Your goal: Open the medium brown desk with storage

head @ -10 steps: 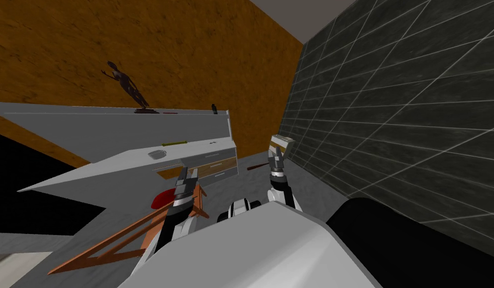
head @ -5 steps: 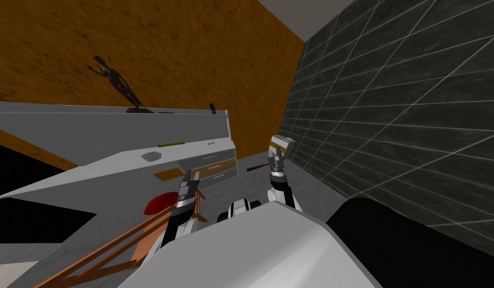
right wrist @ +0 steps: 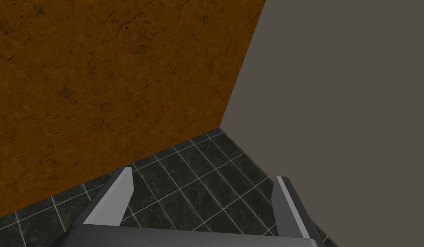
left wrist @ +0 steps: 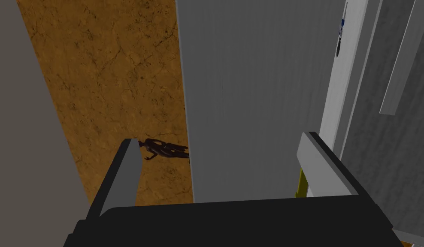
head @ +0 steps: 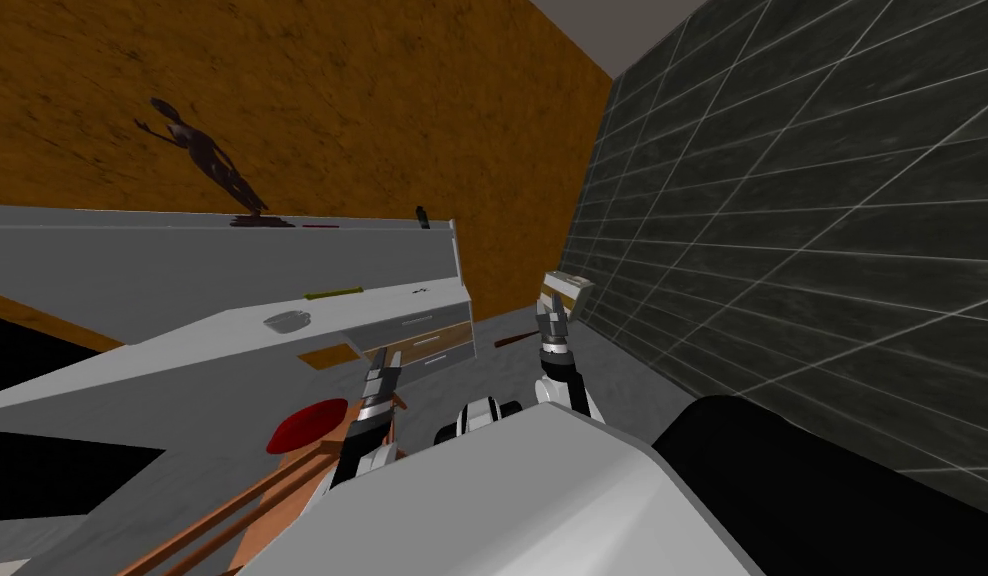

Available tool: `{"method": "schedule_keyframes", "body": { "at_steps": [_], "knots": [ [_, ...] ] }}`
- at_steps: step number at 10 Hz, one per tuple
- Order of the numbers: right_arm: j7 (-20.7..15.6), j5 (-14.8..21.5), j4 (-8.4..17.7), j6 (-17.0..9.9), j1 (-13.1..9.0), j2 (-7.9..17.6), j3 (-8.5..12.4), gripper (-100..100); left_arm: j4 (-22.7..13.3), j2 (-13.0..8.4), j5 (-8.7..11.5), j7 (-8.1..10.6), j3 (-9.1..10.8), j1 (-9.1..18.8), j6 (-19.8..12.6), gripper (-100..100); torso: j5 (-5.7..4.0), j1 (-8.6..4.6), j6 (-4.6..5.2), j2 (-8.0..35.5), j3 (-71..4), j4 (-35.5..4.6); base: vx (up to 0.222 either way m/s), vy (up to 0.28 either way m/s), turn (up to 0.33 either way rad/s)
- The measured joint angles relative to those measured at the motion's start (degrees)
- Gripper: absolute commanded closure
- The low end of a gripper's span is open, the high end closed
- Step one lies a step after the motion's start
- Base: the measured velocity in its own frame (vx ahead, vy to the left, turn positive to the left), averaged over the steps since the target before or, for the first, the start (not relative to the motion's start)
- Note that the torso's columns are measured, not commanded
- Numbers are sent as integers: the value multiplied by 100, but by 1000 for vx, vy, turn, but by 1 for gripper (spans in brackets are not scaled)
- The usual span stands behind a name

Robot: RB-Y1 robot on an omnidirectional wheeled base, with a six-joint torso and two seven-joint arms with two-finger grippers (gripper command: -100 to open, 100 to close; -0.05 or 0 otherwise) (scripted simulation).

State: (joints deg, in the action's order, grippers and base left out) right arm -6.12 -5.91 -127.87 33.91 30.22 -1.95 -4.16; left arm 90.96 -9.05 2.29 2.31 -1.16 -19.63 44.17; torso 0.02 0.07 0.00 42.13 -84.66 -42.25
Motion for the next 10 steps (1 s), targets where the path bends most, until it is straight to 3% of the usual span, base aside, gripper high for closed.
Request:
{"method": "schedule_keyframes", "body": {
  "at_steps": [4, 10],
  "knots": [
    [0, 0, 0, 0, 0, 1, 1, 0, -701, 25, -17, 15, 53, 139, 146, -100, 1, 10, -1, -6, -4, 2, 188, 64, 4],
    [0, 0, 0, 0, -1, 0, 0, 0, -1478, 90, -52, 35, 122, 163, 269, -100, 2, 6, 0, 0, 0, 0, 144, 53, 11]
  ]
}}
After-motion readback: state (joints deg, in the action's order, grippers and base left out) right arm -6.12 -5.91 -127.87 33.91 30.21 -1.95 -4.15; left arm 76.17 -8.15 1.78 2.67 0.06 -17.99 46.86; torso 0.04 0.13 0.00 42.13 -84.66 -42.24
